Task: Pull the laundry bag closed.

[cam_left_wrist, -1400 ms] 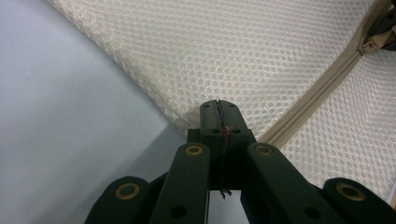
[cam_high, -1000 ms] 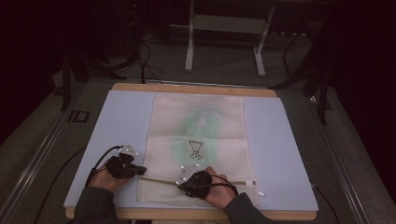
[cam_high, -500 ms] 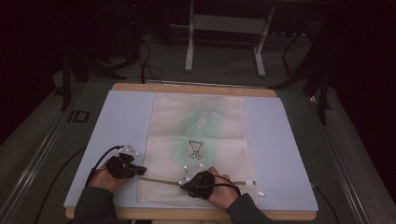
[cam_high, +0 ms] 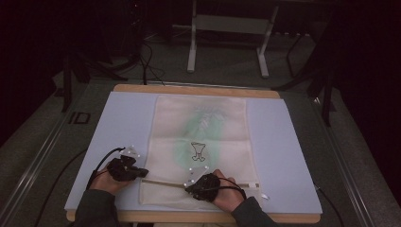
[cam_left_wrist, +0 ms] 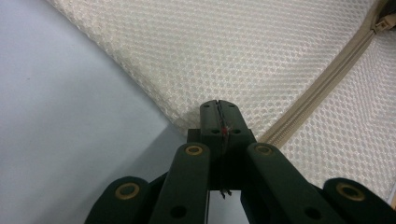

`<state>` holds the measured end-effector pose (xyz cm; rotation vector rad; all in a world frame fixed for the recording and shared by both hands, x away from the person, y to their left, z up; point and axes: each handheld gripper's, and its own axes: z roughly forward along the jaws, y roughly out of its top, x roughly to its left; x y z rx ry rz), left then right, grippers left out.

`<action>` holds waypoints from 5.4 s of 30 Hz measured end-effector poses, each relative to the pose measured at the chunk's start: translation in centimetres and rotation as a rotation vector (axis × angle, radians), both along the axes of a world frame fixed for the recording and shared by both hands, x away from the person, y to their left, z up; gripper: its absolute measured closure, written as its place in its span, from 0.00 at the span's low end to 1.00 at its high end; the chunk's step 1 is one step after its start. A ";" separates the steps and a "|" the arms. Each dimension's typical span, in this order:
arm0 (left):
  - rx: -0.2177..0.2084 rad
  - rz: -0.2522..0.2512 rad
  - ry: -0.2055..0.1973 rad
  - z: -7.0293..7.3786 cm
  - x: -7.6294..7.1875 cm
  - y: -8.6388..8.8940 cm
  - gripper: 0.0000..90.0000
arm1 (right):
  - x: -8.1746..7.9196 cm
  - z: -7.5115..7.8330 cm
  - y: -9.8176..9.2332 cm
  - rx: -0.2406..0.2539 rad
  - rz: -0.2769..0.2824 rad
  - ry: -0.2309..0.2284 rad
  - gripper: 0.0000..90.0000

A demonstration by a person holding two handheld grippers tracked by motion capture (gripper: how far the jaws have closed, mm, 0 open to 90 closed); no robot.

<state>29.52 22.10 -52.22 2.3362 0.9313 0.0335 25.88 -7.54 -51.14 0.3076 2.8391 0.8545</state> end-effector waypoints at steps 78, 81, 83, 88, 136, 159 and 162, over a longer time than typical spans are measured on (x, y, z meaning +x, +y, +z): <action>0.003 -0.005 -0.003 0.0 0.0 0.0 1.00 | 0.2 0.5 -5.5 -0.019 -0.017 -0.008 0.91; 0.004 -0.004 -0.004 0.0 0.0 0.0 1.00 | 0.2 0.5 -5.6 -0.026 -0.018 -0.007 0.91; 0.003 -0.004 -0.003 0.0 0.0 0.0 1.00 | 0.2 0.5 -5.7 -0.026 -0.016 -0.007 0.91; 0.003 -0.004 -0.002 0.0 0.0 0.0 1.00 | 0.2 0.6 -6.3 -0.027 -0.032 0.000 0.91; 0.003 -0.003 -0.003 0.0 0.0 0.0 1.00 | 0.2 0.8 -10.2 -0.023 -0.091 0.009 0.91; 0.002 -0.001 -0.004 0.0 0.0 0.0 1.00 | 0.1 0.7 -12.3 -0.019 -0.136 0.015 0.91; 0.002 0.000 -0.005 0.0 -0.1 0.0 1.00 | 0.1 0.8 -12.4 -0.025 -0.140 0.012 0.91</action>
